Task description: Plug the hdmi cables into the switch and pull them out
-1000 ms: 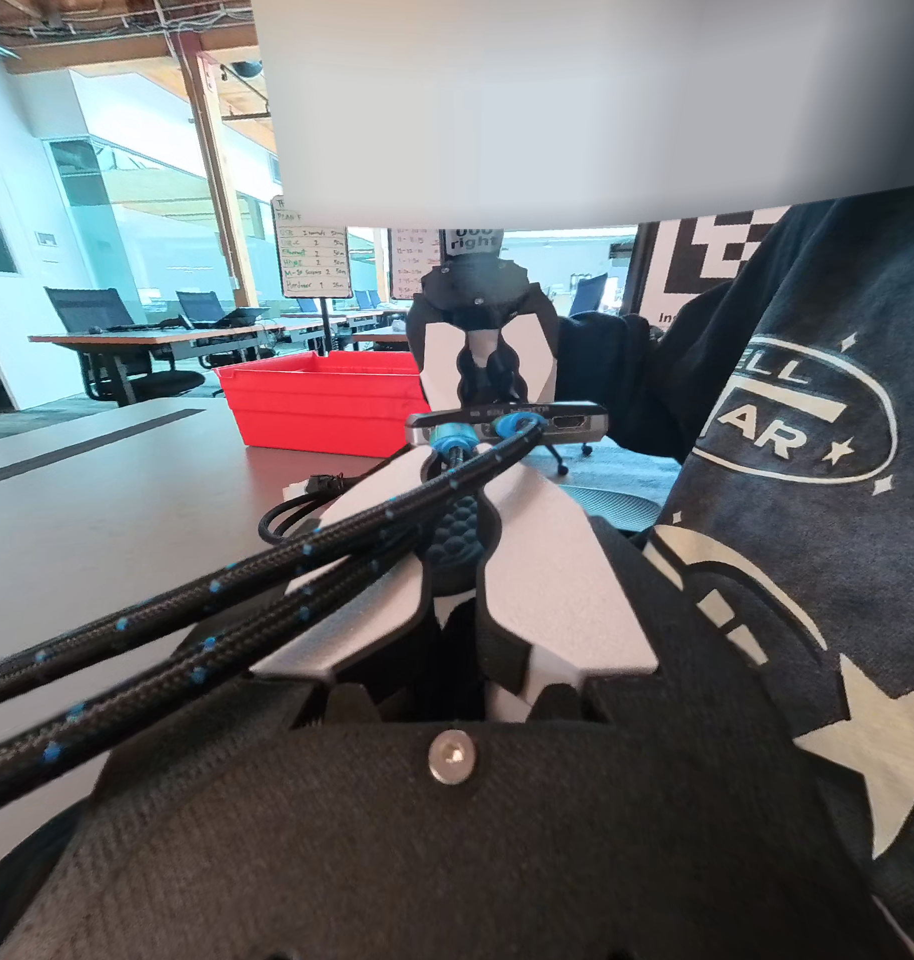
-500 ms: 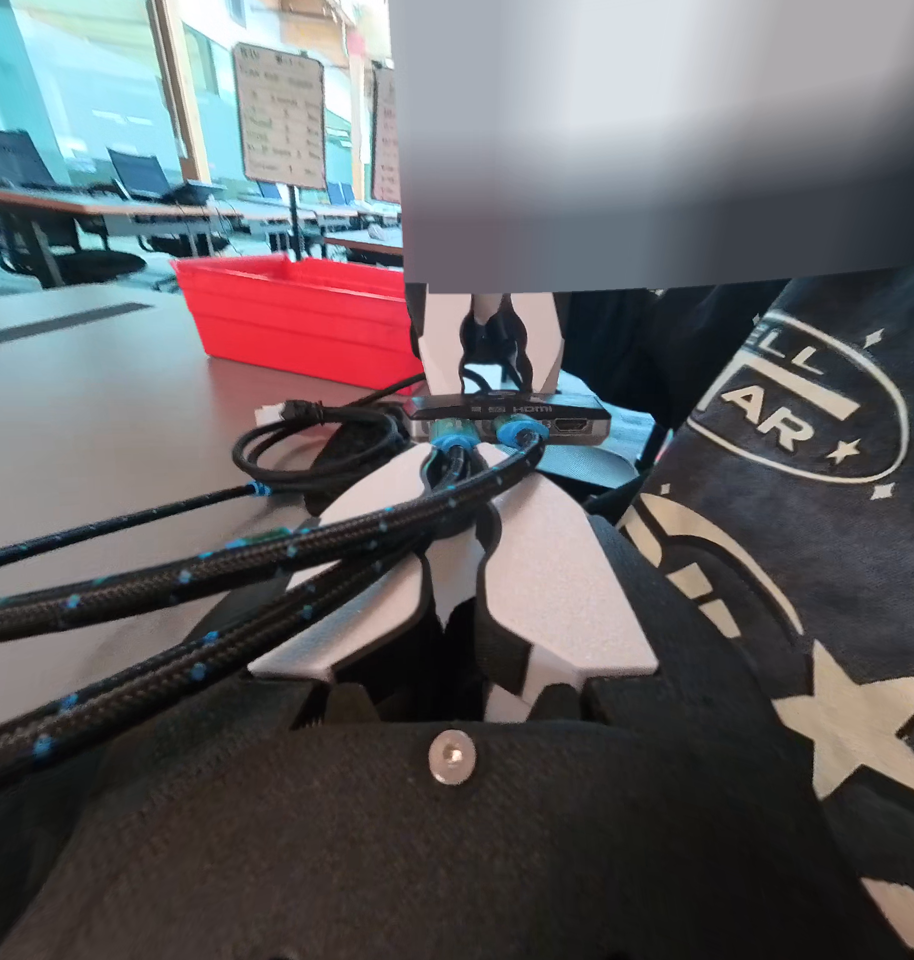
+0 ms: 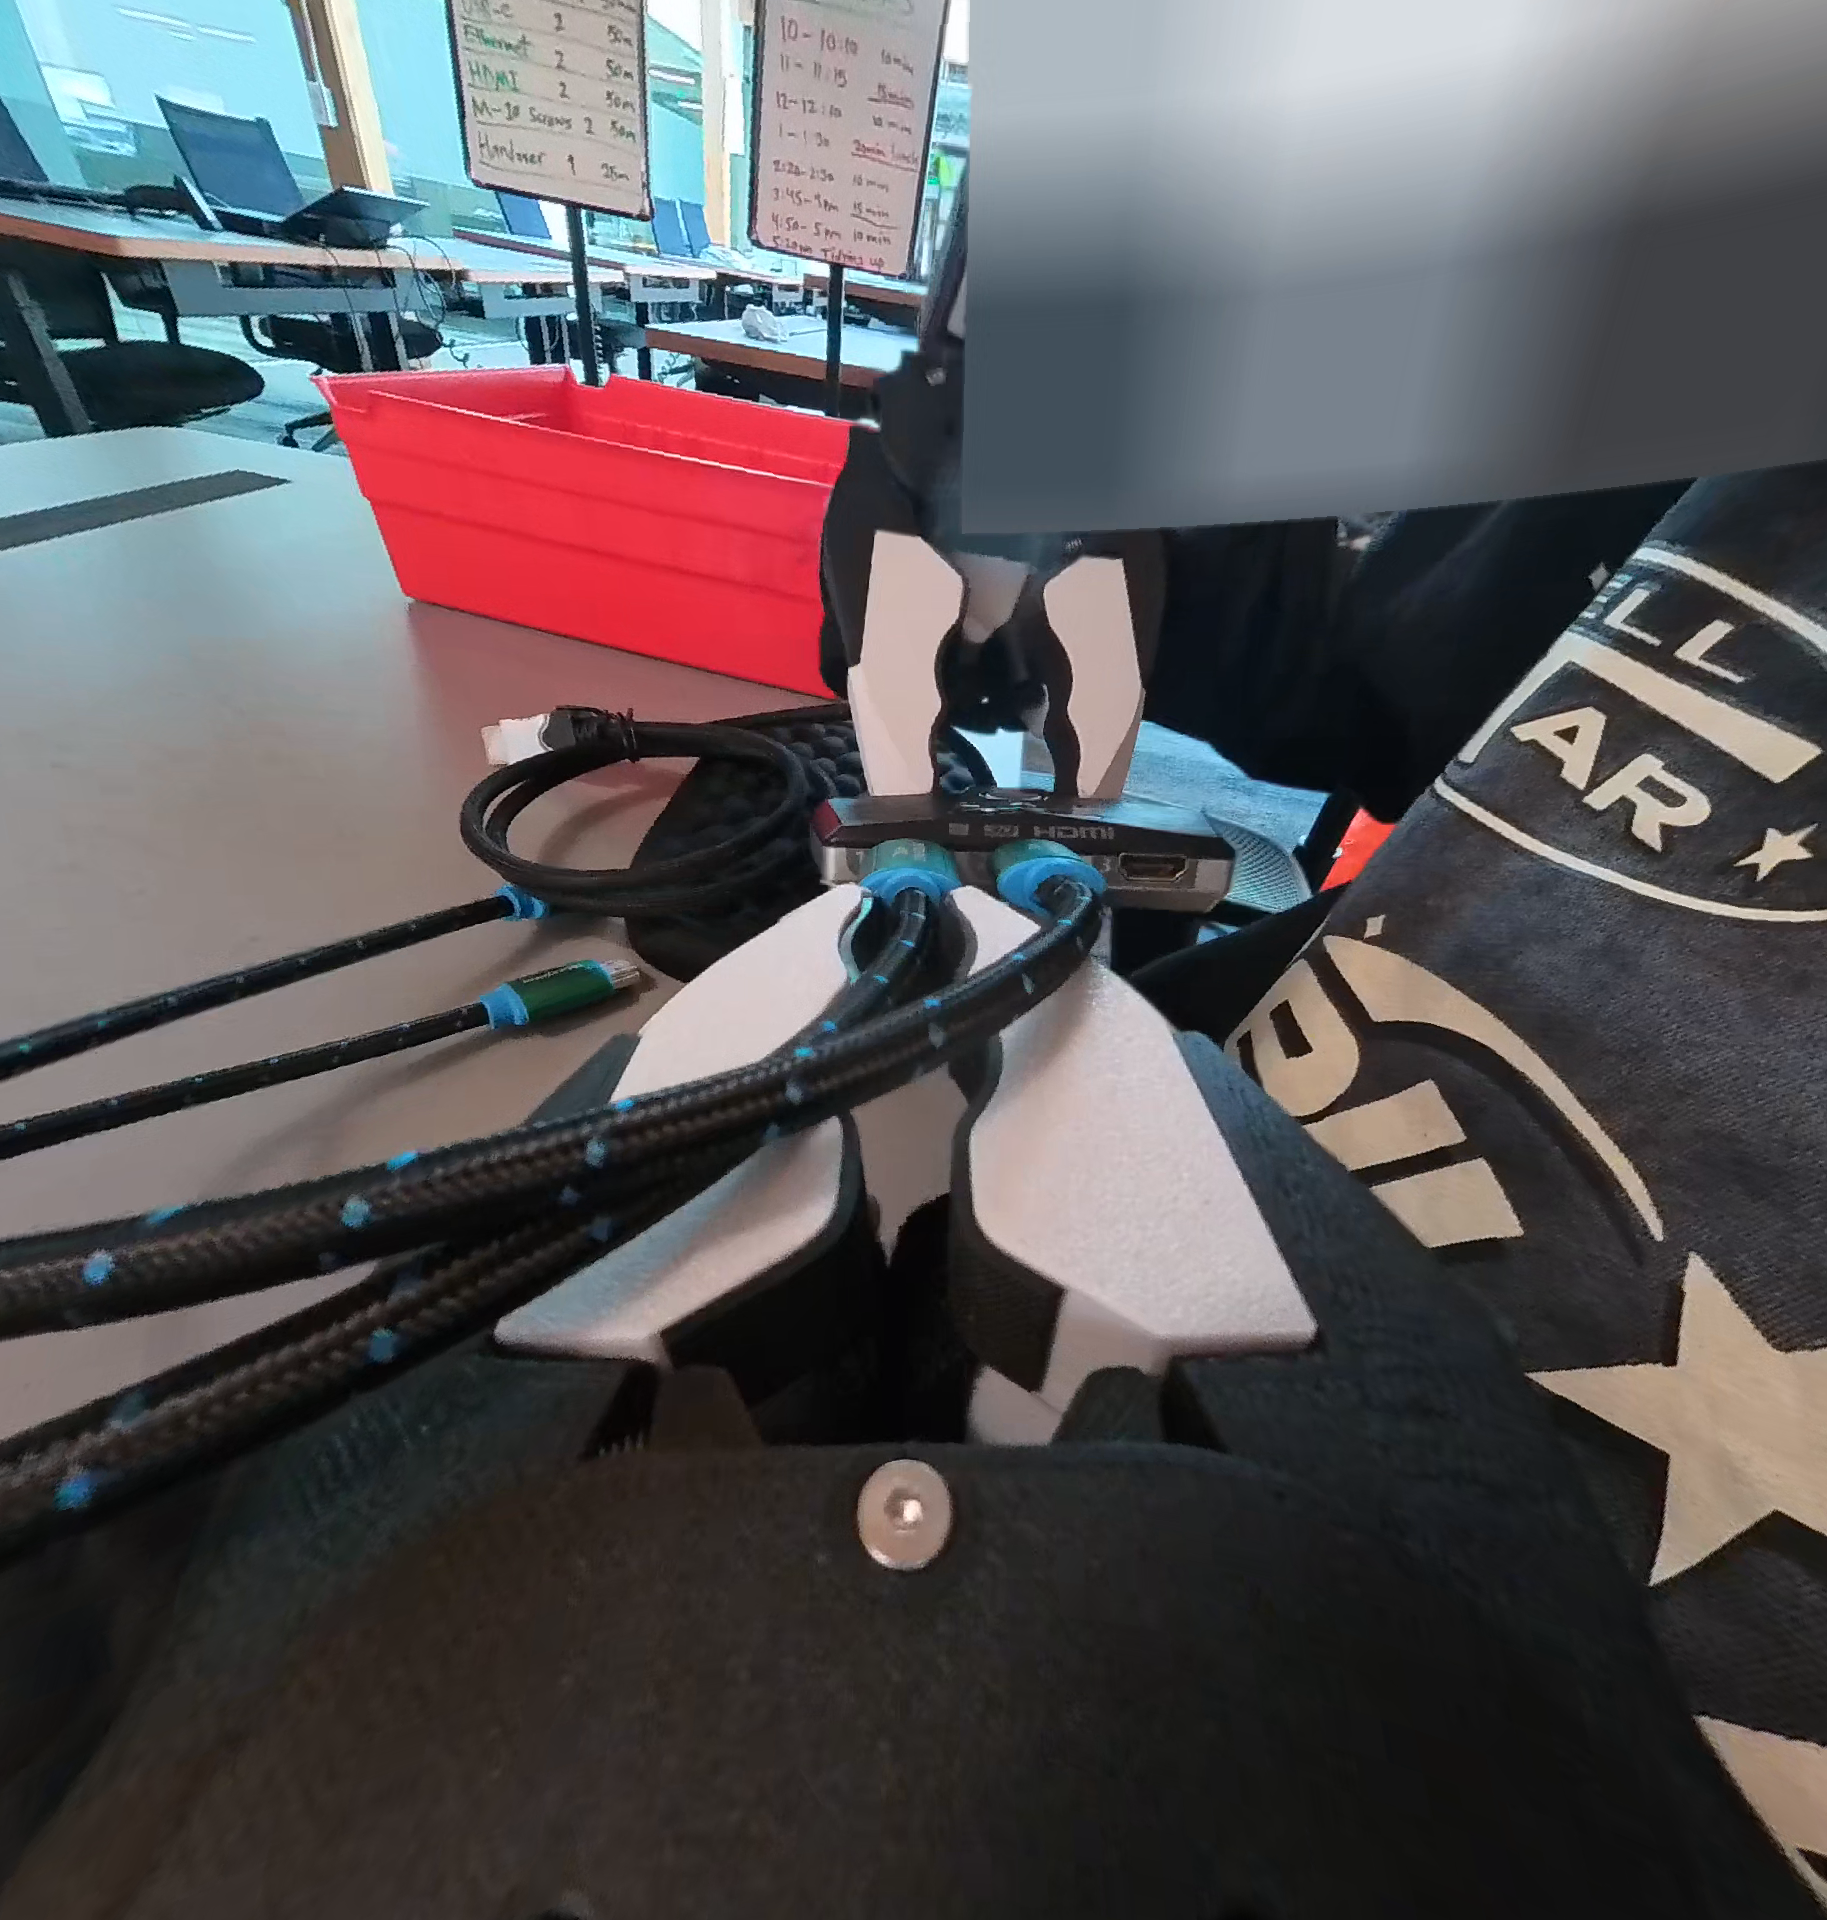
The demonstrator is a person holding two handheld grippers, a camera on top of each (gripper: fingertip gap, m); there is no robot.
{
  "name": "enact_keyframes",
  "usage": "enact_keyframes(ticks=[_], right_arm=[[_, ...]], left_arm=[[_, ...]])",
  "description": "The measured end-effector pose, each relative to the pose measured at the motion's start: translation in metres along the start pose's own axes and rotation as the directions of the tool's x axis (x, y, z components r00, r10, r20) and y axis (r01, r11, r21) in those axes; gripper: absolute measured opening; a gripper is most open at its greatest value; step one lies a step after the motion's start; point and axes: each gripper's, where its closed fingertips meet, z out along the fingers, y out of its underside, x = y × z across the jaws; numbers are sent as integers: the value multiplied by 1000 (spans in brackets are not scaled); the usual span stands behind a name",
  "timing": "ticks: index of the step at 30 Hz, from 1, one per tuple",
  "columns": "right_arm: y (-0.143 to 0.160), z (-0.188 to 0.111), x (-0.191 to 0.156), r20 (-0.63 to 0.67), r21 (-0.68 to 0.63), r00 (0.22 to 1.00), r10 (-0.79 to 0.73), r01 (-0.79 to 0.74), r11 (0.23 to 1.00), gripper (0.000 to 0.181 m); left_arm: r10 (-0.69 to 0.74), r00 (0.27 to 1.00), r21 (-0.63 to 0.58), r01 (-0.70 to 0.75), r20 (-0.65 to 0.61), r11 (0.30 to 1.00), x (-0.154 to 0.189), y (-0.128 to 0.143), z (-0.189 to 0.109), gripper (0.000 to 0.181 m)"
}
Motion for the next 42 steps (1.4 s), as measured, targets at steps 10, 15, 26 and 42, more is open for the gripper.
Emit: enact_keyframes(ticks=[10, 15, 26, 42], right_arm=[[-73, -80, 78, -557, 172, 820, -136, 274, 946, 39], [-131, -170, 103, -745, 207, 654, -128, 409, 889, 39], [-181, -366, 113, -952, 153, 306, 15, 436, 887, 39], [81, -355, 87, -824, 542, -89, 560, 164, 824, 37]], left_arm=[[-125, 977, 420, 43, 171, 906, -36, -45, -42, 30], [-95, 972, 510, -28, 214, 860, -34, -50, -56, 30], [-100, 973, 571, -38, 208, 820, -33, -54, -65, 29], [-107, 969, 584, -46, 224, 811, -35, -55, -66, 28]])
